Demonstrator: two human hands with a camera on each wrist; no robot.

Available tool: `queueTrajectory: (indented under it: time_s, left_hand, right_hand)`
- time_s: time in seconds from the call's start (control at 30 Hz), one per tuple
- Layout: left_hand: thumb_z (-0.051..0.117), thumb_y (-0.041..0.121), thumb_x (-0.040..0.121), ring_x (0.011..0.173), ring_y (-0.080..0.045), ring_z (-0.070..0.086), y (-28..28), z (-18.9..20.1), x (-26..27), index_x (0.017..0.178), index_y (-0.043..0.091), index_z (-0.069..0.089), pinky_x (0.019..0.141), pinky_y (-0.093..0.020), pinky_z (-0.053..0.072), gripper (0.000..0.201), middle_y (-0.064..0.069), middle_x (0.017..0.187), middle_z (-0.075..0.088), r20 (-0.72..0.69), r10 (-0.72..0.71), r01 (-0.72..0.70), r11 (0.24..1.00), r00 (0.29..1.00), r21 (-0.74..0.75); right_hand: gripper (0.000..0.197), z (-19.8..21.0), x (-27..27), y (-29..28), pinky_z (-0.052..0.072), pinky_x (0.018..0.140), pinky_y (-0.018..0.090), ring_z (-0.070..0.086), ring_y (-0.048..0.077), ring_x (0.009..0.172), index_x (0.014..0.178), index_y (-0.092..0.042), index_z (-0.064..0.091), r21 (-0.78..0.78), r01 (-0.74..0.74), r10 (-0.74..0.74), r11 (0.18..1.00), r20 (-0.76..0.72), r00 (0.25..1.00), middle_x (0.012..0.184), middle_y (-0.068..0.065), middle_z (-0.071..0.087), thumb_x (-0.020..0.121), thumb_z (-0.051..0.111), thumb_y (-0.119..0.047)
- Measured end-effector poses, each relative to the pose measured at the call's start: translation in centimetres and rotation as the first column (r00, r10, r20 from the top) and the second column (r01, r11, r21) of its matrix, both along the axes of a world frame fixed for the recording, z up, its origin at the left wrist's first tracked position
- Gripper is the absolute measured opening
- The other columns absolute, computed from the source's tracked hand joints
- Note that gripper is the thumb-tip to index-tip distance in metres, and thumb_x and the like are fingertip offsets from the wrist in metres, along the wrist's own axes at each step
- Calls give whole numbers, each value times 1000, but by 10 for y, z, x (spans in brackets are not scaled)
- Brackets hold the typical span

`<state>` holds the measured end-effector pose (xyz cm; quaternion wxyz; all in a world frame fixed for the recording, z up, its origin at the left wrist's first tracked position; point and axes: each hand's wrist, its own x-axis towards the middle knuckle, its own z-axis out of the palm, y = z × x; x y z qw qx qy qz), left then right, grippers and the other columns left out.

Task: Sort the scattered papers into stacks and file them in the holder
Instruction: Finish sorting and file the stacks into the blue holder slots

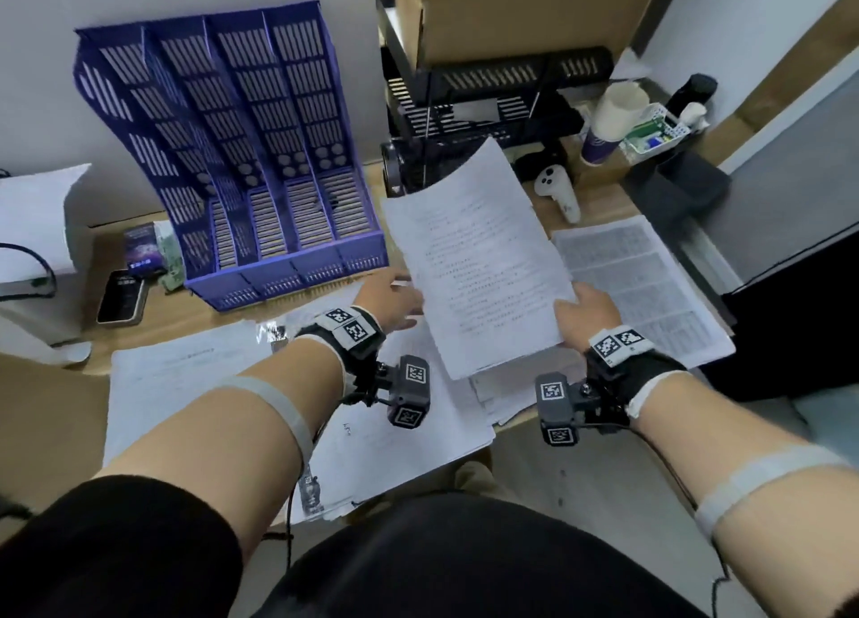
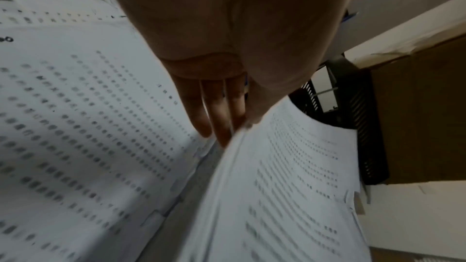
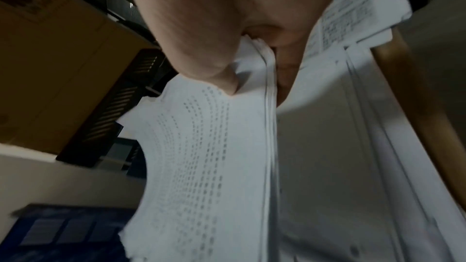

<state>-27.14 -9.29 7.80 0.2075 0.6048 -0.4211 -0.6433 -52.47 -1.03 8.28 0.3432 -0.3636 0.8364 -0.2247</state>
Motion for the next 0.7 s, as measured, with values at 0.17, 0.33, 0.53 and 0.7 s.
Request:
queueTrajectory:
  time_s: [0.17, 0.33, 0.53, 0.7]
  left_hand:
    - [62, 13, 92, 76, -25, 59, 4, -28, 20, 121, 11, 61, 63, -27, 47, 29, -15, 109, 66, 349, -40, 54, 998, 936, -31]
    - [59, 13, 86, 84, -27, 62, 24, -47, 84, 132, 19, 49, 75, -33, 53, 47, -13, 125, 55, 663, 40, -76, 997, 748, 26]
    - [60, 8, 87, 88, -31, 59, 51, -62, 130, 101, 7, 60, 67, -28, 40, 14, -11, 92, 62, 634, -7, -81, 991, 773, 109]
    - [60, 10, 91, 95, -27, 62, 64, -70, 144, 108, 11, 68, 78, -24, 42, 19, -8, 104, 63, 590, -22, -35, 996, 807, 85]
  right_hand:
    - [43, -12, -27, 2, 45, 91, 42, 52, 39, 114, 130, -11, 48, 122, 123, -93, 985, -229, 969, 128, 20, 54, 87, 49, -7]
    - [32, -33, 19, -11, 46, 91, 39, 54, 33, 112, 116, -15, 53, 91, -60, 78, 994, -219, 973, 123, 15, 57, 85, 57, -13]
    - [33, -64, 106, -22, 49, 81, 35, 62, 31, 97, 119, -6, 55, 305, -495, 455, 814, 195, 869, 114, 13, 59, 88, 55, -18]
    - [23, -78, 132, -14, 36, 53, 26, 52, 22, 67, 99, -3, 62, 314, -570, 552, 760, 153, 820, 83, 11, 61, 85, 52, -17]
